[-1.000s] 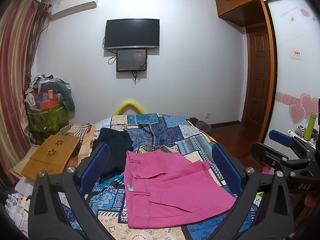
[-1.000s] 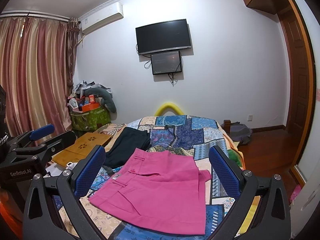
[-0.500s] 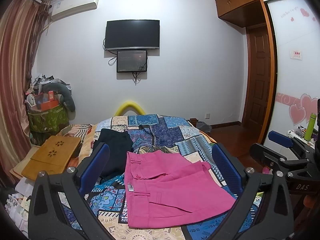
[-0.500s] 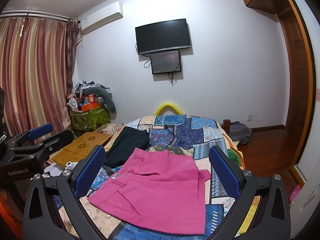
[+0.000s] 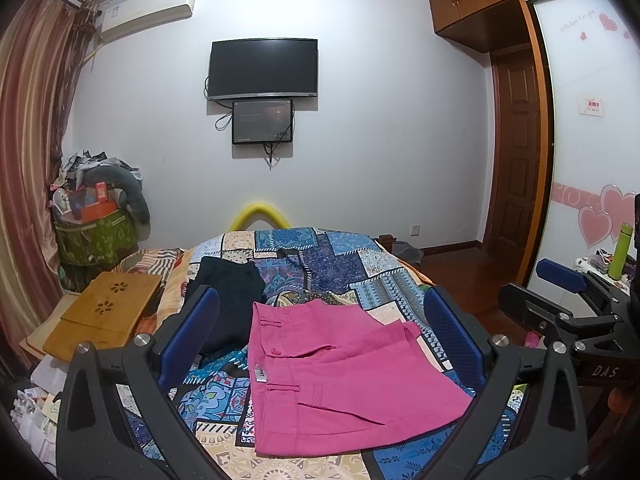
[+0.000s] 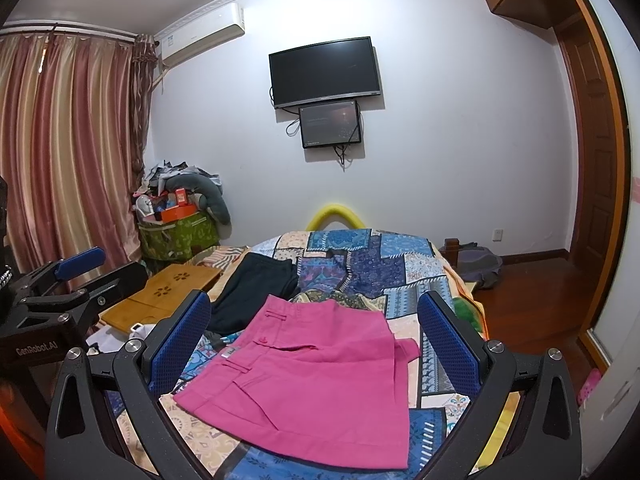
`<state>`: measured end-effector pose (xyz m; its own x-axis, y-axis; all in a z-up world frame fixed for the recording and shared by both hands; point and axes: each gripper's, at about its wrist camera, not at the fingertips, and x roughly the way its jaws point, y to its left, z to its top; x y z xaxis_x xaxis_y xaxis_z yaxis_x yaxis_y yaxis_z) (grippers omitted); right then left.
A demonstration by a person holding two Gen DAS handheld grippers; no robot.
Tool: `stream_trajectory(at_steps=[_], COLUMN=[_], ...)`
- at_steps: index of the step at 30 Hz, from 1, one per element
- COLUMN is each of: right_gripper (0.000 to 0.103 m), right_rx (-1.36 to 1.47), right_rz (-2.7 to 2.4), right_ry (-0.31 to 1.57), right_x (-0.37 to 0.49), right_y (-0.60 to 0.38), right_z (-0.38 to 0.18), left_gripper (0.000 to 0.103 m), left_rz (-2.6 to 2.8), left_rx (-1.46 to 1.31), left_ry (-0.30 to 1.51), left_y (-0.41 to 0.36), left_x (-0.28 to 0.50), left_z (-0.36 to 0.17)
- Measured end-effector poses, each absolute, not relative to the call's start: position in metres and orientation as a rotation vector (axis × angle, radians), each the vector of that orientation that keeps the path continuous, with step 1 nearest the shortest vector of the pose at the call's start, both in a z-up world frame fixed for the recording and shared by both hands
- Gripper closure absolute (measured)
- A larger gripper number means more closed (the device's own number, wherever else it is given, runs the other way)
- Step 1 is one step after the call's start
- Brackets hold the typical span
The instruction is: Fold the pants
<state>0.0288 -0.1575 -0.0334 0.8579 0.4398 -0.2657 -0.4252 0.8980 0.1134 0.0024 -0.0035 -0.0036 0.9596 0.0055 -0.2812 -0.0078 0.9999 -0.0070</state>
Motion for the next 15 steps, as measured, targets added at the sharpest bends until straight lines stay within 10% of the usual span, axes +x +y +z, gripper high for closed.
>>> stream_trajectory(at_steps=[15], right_gripper=[0.0], right_rx=[0.052], right_rz=[0.45], right_ry=[0.299], right_x=[0.0305], right_y=[-0.1608], right_z=[-0.0383], left_gripper=[0.0], left_rz=[0.007], left_rx=[-0.016], left_ry=[0.289], left_y=[-0.0013], left_x=[0.0027], left_z=[-0.0044])
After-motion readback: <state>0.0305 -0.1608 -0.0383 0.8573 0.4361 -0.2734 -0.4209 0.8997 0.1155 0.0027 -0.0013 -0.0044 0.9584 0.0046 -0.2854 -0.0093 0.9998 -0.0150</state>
